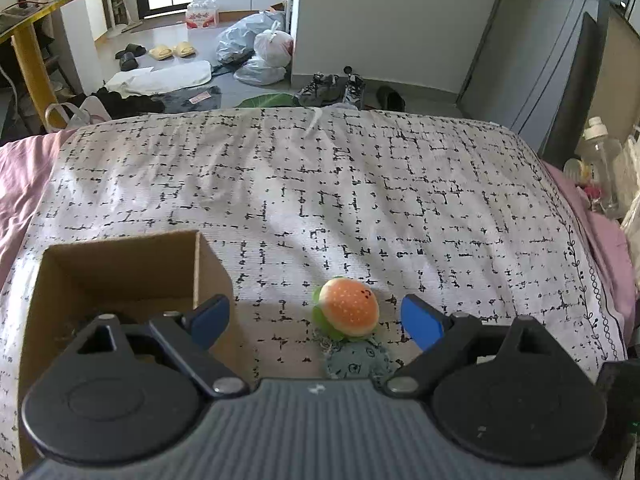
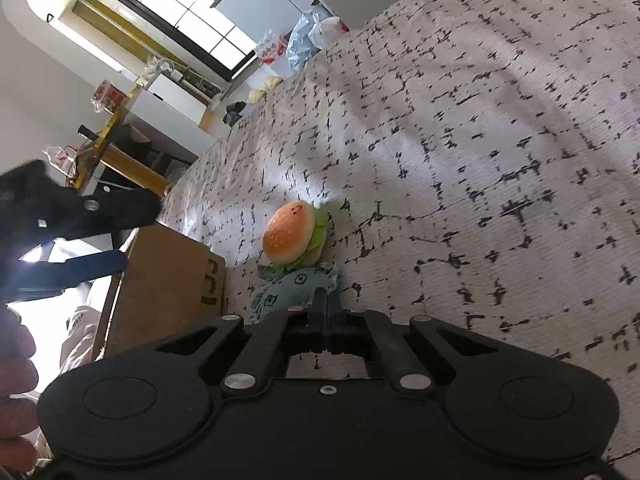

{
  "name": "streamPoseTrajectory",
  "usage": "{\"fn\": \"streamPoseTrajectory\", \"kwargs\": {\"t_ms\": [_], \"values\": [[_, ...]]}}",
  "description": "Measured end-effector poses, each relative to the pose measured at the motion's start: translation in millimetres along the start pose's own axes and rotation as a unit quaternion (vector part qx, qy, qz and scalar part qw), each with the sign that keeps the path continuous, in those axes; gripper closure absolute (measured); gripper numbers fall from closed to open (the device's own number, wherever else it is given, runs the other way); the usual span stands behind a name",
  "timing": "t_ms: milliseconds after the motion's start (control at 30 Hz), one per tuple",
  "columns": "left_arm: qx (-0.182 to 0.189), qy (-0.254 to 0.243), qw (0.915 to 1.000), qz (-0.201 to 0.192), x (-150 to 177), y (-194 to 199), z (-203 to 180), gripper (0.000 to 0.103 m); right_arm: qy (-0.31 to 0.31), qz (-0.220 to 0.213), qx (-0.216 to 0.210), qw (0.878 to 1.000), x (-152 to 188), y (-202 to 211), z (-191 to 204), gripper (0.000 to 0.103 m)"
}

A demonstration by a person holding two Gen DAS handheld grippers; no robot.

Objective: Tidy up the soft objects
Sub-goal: 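Grasp the burger plush with the left gripper while the right grasps the fish plush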

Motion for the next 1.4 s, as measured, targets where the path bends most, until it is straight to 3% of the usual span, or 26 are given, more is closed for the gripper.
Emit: {"fn": "streamPoseTrajectory", "kwargs": {"t_ms": [133, 167, 200, 267, 367, 633, 767, 1000, 1400], "values": [[-0.001, -0.008, 0.9999, 0.005, -1, -11, -5, 0.01, -0.038, 0.022, -0.008, 0.999, 1, -5, -3, 0.099], [-0.002, -0.012, 0.9999, 0.008, -1, -14, -6, 0.01, -0.044, 0.024, -0.015, 0.999, 2, -7, -2, 0.088], [-0.001, -0.016, 0.9998, 0.013, -1, -18, -8, 0.01, -0.044, 0.024, -0.014, 0.999, 3, -9, -1, 0.067], [0.002, -0.015, 0.9996, 0.023, -1, -24, -11, 0.01, -0.036, 0.013, -0.022, 0.999, 2, -9, 6, 0.049], [0.016, -0.019, 0.999, 0.038, 0, -32, -17, 0.01, -0.026, 0.009, -0.013, 1.0, 2, -12, 14, 0.043], [0.031, -0.001, 0.9987, 0.041, -2, -37, -14, 0.019, -0.024, 0.004, 0.019, 1.0, -5, -30, 22, 0.045], [0.033, 0.001, 0.9986, 0.04, -4, -41, -12, 0.02, 0.009, 0.012, 0.056, 0.998, -4, -39, 23, 0.068], [0.029, -0.006, 0.9984, 0.048, -4, -53, -11, 0.02, 0.04, 0.019, 0.06, 0.997, -6, -40, 20, 0.082], [0.028, -0.04, 0.9963, 0.07, 9, -72, -32, 0.02, 0.023, -0.003, 0.08, 0.997, -11, -2, -3, 0.087]]}}
Point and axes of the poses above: each gripper's, at about its wrist camera, not at the fingertips, and y roughly against the way its jaws point, z to its left, x to its underside, the point moved 8 cm from there along -y, roughly the way its jaws point, and after that the axes turned 6 degrees about y, right-handed, at the moved point
